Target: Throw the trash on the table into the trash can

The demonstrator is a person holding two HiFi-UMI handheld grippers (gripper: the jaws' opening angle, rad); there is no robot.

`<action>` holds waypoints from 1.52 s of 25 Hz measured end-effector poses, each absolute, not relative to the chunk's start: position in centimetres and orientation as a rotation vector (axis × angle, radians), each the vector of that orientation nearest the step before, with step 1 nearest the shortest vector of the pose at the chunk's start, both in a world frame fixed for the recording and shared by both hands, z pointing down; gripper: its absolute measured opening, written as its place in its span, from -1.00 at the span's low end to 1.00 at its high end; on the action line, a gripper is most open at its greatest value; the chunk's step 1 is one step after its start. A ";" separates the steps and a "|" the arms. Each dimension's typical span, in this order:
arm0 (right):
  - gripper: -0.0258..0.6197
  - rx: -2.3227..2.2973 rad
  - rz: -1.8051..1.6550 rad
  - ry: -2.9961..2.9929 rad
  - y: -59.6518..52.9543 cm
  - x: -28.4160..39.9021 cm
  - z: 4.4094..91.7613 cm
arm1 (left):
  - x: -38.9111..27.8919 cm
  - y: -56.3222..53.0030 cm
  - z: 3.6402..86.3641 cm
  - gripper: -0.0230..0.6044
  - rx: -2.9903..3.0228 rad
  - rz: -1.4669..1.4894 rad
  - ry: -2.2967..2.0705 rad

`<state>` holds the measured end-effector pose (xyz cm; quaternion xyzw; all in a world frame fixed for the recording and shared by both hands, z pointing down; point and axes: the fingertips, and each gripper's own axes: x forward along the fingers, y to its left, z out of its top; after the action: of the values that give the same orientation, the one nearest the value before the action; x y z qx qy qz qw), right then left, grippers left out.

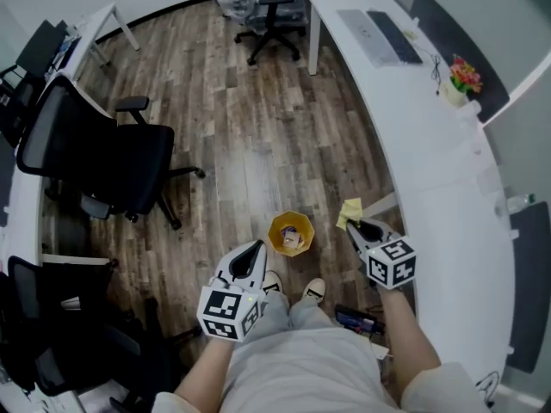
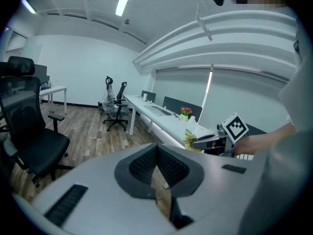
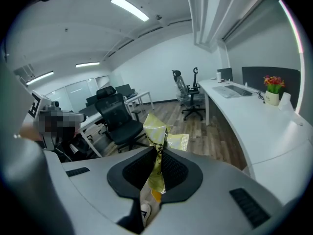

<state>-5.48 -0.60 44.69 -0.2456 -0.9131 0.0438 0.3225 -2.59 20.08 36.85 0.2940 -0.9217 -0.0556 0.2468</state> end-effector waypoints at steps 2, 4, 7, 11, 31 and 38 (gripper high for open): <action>-0.74 -0.672 0.110 -2.384 0.9 -5.8 45.0 | -2.7 20.9 37.3 -0.93 0.783 -0.158 -2.514; -0.74 -0.696 0.107 -2.374 2.1 -6.0 45.2 | -2.8 21.6 37.6 -0.93 0.773 -0.164 -2.514; -0.74 -0.726 0.102 -2.358 3.3 -6.4 45.3 | -3.2 22.2 37.8 -0.93 0.765 -0.168 -2.512; -0.74 -0.764 0.094 -2.333 3.8 -6.7 45.9 | -3.6 22.1 38.2 -0.93 0.762 -0.166 -2.505; -0.74 -0.887 0.086 -2.152 7.4 -8.3 57.9 | -8.1 20.6 48.8 -0.93 0.788 -0.197 -2.391; -0.74 -0.891 0.099 -2.098 8.1 -7.9 65.1 | -9.1 20.9 55.6 -0.93 0.747 -0.195 -2.343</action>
<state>-7.89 8.13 65.14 -0.3549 -0.8358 0.0393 0.4170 -9.15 20.92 55.56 0.2857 -0.8963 -0.0746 0.3309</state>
